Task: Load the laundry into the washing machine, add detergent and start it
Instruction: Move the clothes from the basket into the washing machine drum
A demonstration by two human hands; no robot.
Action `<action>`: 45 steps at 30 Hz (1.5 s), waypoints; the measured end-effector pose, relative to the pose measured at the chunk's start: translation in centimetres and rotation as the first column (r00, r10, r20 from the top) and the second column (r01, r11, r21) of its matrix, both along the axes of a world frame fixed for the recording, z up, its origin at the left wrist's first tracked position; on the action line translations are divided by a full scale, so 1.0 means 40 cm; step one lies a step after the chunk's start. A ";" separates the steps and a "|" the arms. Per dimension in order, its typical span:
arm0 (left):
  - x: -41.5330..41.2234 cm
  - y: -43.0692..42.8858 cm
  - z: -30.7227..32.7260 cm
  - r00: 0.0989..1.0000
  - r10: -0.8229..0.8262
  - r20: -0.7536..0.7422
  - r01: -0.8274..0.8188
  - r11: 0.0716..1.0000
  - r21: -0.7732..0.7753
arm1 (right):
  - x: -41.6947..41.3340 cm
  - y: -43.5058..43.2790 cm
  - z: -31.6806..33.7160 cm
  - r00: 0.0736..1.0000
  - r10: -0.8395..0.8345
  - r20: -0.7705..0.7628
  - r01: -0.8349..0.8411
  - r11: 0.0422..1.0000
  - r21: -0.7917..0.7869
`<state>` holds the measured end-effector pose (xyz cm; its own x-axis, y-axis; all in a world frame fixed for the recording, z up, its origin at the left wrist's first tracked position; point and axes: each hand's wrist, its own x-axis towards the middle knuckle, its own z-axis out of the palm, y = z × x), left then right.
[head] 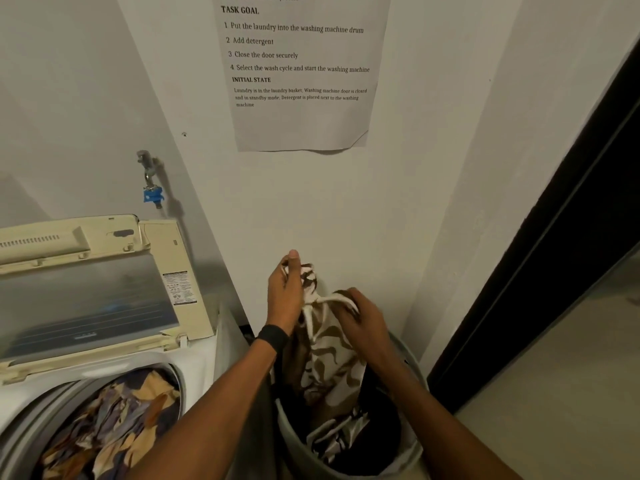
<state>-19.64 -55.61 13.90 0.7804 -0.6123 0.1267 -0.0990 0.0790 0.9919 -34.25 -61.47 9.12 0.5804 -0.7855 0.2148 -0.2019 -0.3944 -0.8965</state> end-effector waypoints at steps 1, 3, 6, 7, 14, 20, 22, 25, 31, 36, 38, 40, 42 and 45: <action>-0.005 0.001 -0.005 0.996 -0.073 0.045 0.073 0.997 0.001 | 0.016 -0.003 0.030 0.999 0.008 0.041 -0.008 1.000 -0.010; -0.011 0.000 -0.017 0.971 -0.199 0.130 0.199 0.980 0.009 | 0.048 -0.008 0.078 0.998 0.032 0.055 -0.032 0.999 -0.005; -0.023 -0.001 -0.024 0.957 -0.231 0.176 0.221 0.972 0.074 | 0.082 -0.013 0.093 1.000 0.013 0.010 -0.013 1.000 0.008; -0.025 -0.001 -0.024 0.964 -0.201 0.174 0.190 0.978 0.083 | 0.089 -0.010 0.092 1.000 0.005 -0.008 -0.004 1.000 0.019; -0.020 -0.018 -0.016 0.999 0.036 0.023 -0.037 0.998 0.057 | 0.070 0.016 0.044 0.999 0.007 -0.033 -0.004 0.996 0.087; 0.028 -0.037 0.010 0.999 0.054 0.009 -0.054 0.990 0.132 | 0.015 0.044 -0.039 0.971 0.093 -0.221 -0.067 0.990 0.122; 0.040 -0.035 0.020 0.998 0.067 0.004 -0.067 0.990 0.122 | -0.021 0.030 -0.064 0.952 0.100 -0.288 -0.067 0.990 0.123; 0.051 -0.024 0.018 0.997 0.068 0.033 -0.071 0.991 0.111 | -0.066 0.002 -0.060 0.968 0.083 -0.236 -0.050 0.989 0.142; 0.009 -0.009 -0.020 0.983 -0.153 0.098 0.150 0.988 0.036 | 0.020 -0.027 0.095 0.995 0.021 0.097 -0.025 0.999 0.042; -0.037 0.008 -0.025 0.939 -0.316 0.139 0.309 0.949 0.068 | 0.069 -0.049 0.114 0.994 -0.107 -0.014 0.107 0.993 0.043; -0.037 0.012 -0.026 0.949 -0.273 0.160 0.261 0.961 0.093 | 0.066 -0.047 0.109 0.992 -0.112 -0.061 0.117 0.990 0.079; -0.038 0.013 -0.029 0.968 -0.213 0.135 0.203 0.976 0.084 | 0.064 -0.034 0.100 0.999 -0.003 -0.048 0.011 0.985 0.175; -0.052 0.008 -0.028 0.976 -0.180 0.125 0.171 0.982 0.082 | 0.059 -0.018 0.079 0.995 0.090 -0.042 -0.080 0.977 0.195; -0.055 -0.004 -0.013 0.996 -0.062 0.064 0.060 0.998 0.028 | 0.024 0.008 0.032 0.993 0.120 -0.014 -0.115 0.974 0.194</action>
